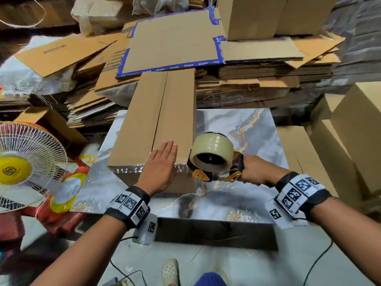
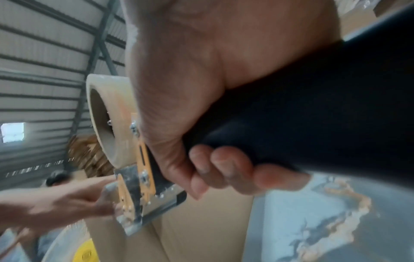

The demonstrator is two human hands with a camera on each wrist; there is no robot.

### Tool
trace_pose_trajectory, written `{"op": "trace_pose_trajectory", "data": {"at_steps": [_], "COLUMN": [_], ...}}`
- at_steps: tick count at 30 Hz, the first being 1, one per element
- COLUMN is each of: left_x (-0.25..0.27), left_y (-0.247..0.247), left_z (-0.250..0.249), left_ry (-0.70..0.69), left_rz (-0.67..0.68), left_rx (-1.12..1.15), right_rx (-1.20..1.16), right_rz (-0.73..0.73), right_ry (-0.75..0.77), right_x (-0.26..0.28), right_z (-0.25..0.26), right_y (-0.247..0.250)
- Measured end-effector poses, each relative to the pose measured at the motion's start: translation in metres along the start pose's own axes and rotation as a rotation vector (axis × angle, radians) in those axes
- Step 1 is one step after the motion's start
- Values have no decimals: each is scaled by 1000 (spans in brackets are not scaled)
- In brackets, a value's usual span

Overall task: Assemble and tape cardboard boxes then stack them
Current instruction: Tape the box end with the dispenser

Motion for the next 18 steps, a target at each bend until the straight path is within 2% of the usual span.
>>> {"op": "trace_pose_trajectory", "data": {"at_steps": [4,10,14,17,18], "left_x": [0,-1,0,1,1], "left_y": [1,2,2,1,1], "left_z": [0,0,-1,0,0], "left_ry": [-2,11,9,8,7], "left_rz": [-21,5,10,16,15], "left_rx": [16,28,25,17,15], "right_rx": [-226,-276,-102,198,226], "right_rz": [7,20,-26,-12,-6], "right_ry": [-66,-78,-92,-196,-235], "right_x": [-15,-26,-22,-12,-10], "right_z": [-18,-29,-33,-46,-57], "right_y": [-9,-16,-3,-3,-10]}}
Point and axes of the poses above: each hand's wrist, its own x-axis away from the middle knuckle, its own y-axis out of the back of the hand, z = x × y, the point moved 9 cm from there along -x, towards the middle knuckle, and after that the axes turned 12 degrees about z, right-handed, at the moved point
